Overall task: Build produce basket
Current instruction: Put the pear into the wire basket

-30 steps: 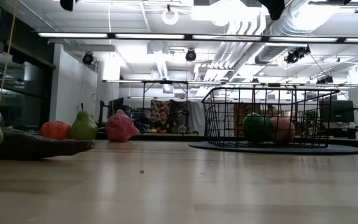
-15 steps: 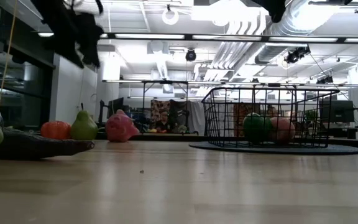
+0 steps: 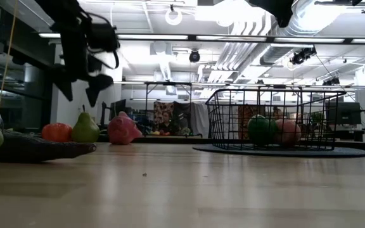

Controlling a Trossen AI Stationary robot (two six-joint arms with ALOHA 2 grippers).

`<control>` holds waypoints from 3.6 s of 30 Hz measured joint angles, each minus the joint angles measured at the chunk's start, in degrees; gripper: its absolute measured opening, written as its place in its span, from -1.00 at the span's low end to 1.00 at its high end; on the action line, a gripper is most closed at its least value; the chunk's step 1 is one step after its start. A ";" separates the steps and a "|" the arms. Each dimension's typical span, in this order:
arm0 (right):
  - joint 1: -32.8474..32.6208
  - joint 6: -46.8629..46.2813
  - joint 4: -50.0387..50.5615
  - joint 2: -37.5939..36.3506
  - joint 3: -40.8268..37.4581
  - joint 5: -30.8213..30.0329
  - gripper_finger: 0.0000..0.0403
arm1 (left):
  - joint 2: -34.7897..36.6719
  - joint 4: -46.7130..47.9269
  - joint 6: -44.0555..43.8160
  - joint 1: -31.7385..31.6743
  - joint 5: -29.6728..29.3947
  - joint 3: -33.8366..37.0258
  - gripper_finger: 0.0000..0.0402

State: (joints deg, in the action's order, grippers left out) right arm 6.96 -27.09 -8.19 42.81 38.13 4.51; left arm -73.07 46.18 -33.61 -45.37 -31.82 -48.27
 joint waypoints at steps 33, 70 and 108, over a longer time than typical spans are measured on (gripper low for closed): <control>0.00 0.27 0.72 0.00 0.02 -0.04 0.80 | -8.03 -6.44 -12.85 -4.09 9.18 0.07 -0.12; 0.07 0.70 0.96 0.00 0.02 -3.02 0.80 | 34.56 -21.60 10.06 16.43 21.24 0.11 -0.46; 0.02 3.56 0.11 -0.02 0.04 -2.53 0.80 | 14.03 -41.07 20.86 43.36 5.73 -4.76 -0.42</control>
State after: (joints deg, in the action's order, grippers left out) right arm 6.98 -23.53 -8.08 42.78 38.17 1.98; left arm -59.04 5.10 -12.75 -2.00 -26.09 -53.03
